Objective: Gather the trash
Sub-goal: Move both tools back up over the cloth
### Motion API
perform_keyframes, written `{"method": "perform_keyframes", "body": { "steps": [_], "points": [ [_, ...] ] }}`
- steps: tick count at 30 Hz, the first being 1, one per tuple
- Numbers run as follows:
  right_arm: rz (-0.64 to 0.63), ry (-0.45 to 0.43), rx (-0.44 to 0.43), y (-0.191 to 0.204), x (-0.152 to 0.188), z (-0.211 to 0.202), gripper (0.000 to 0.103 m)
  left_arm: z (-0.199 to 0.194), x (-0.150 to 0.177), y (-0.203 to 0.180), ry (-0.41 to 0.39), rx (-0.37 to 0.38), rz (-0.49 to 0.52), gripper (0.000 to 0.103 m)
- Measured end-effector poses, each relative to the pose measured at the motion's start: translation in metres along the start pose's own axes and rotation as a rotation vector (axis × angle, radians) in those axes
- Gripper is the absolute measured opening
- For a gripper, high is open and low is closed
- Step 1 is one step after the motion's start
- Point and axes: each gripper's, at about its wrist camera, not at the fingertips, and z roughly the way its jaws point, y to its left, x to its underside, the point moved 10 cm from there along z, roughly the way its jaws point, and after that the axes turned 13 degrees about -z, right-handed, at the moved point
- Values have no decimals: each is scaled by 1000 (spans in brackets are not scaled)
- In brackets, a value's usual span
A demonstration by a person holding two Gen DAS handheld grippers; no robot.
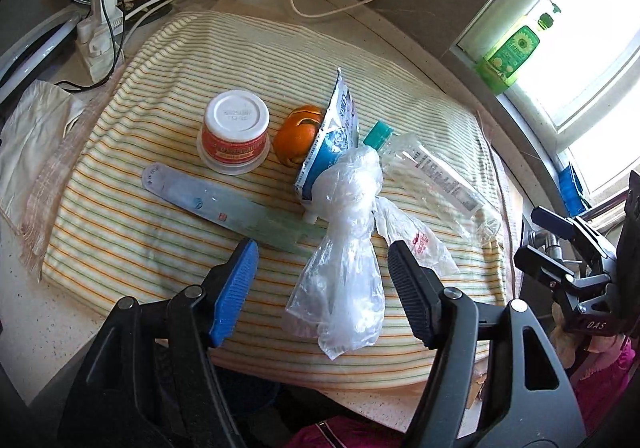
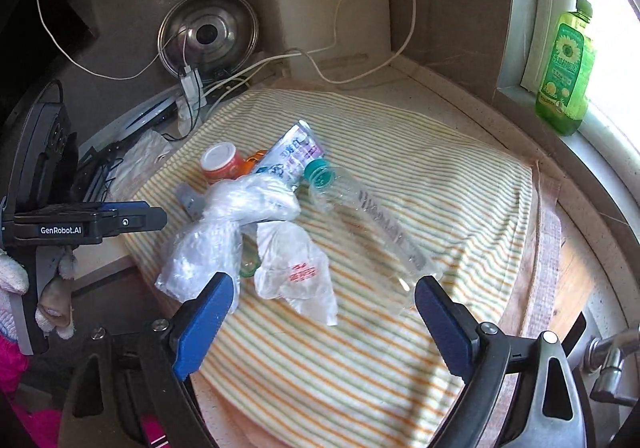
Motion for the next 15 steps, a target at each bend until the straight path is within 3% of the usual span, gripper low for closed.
{"method": "perform_keyframes", "body": {
  "steps": [15],
  "points": [
    [-98, 140, -33, -39, -19, 74, 94, 43, -14, -9, 47, -67, -7, 69]
  ]
}}
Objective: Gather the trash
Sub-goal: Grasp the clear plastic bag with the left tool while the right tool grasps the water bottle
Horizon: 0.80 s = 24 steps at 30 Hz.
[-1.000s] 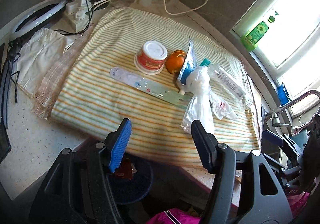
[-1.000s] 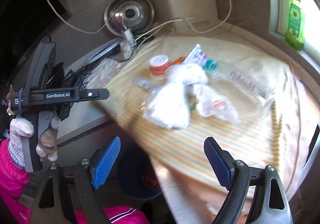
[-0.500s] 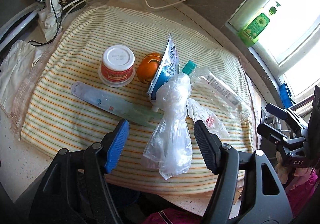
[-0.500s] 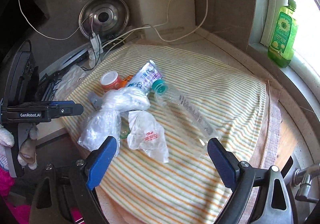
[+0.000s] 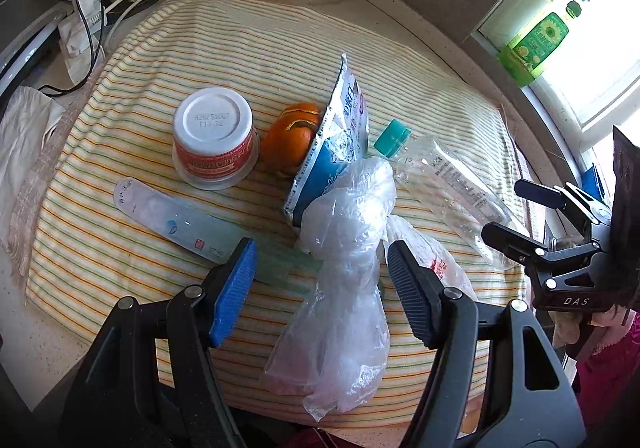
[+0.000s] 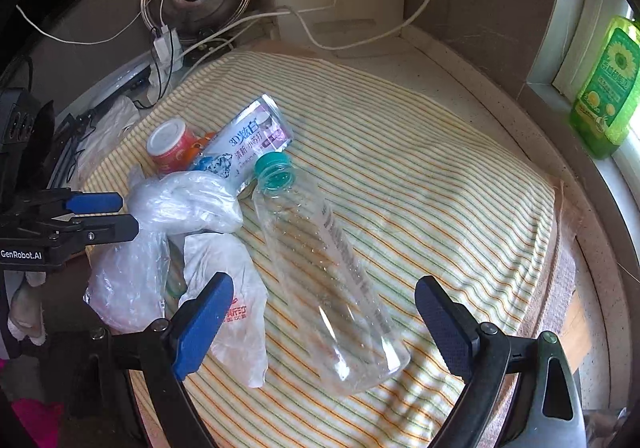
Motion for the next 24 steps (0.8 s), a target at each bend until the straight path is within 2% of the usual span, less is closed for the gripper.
{"method": "perform_keyframes", "body": {
  "steps": [10, 15, 17, 20, 22, 24],
  "points": [
    [-62, 80, -5, 0, -4, 37, 94, 16, -2, -1, 31, -12, -14, 69],
    [-85, 109, -2, 1, -2, 46, 87, 17, -1, -2, 36, -2, -23, 69],
    [-89, 114, -1, 1, -2, 48, 85, 17, 0, -3, 37, 1, -22, 57],
    [-95, 122, -3, 1, 0, 51, 75, 16, 0, -4, 39, 11, -27, 45],
    [-97, 124, -6, 2, 1, 50, 70, 14, 0, -5, 36, 17, -26, 38],
    [-99, 122, -7, 3, 2, 50, 68, 12, 0, -5, 29, 20, -25, 38]
  ]
}}
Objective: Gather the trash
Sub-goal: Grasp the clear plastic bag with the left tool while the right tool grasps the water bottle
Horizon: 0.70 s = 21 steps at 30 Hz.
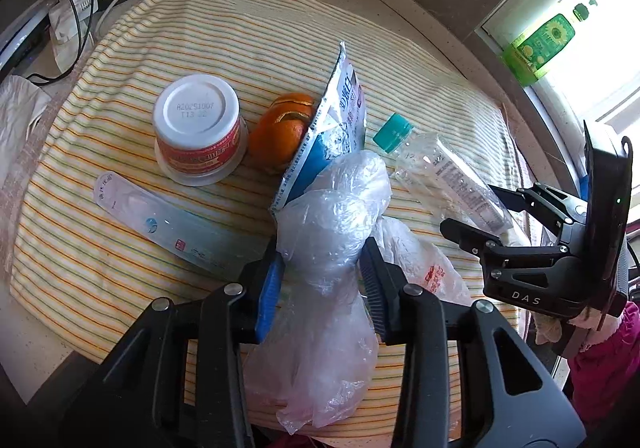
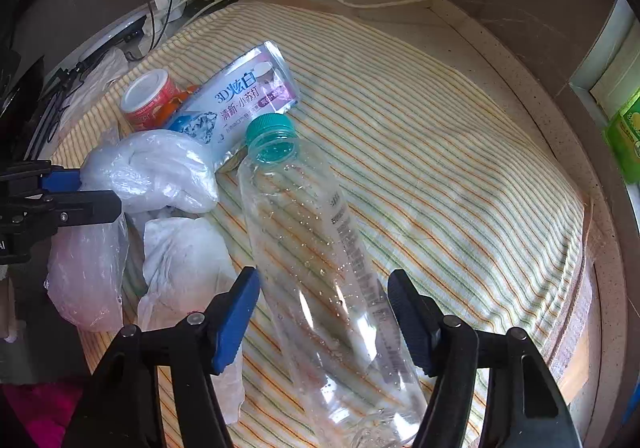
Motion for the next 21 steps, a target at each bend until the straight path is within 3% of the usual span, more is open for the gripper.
{"method": "perform_keyframes", "body": {
  "steps": [9, 21],
  "points": [
    [43, -32, 2, -1, 6, -10, 59, -19, 1, -2, -34, 33, -3, 31],
    [122, -111, 48, 0, 8, -40, 57, -60, -2, 17, -92, 74, -17, 30]
  ]
}}
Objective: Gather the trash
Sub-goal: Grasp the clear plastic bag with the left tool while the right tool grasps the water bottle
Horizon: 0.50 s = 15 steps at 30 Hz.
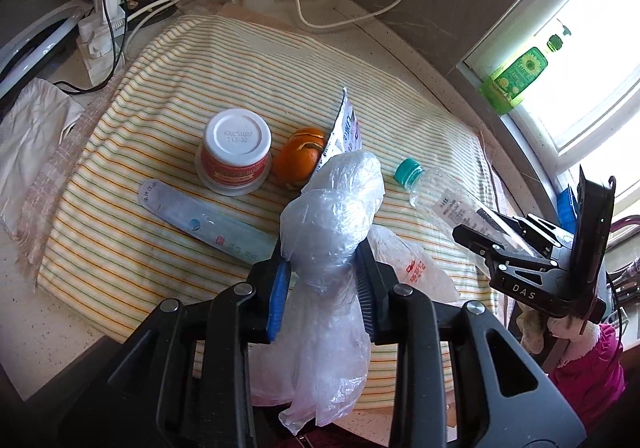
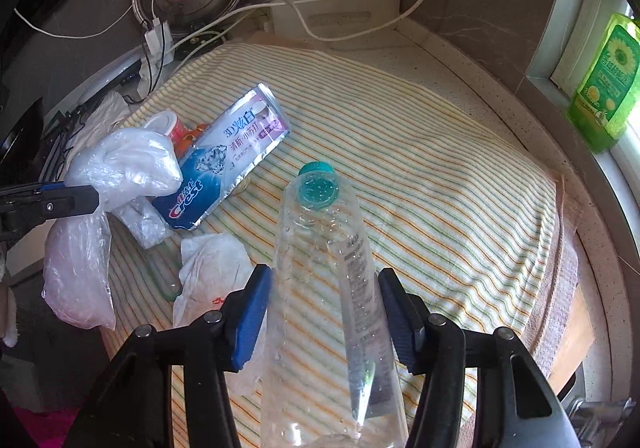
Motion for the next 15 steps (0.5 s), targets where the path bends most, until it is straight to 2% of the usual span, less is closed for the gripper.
{"method": "perform_keyframes", "body": {
  "steps": [7, 15],
  "points": [
    [64, -51, 36, 4, 1, -22, 56, -28, 1, 18, -25, 15, -3, 30],
    [122, -110, 50, 27, 6, -53, 56, -57, 14, 46, -33, 25, -14, 30]
  ]
}}
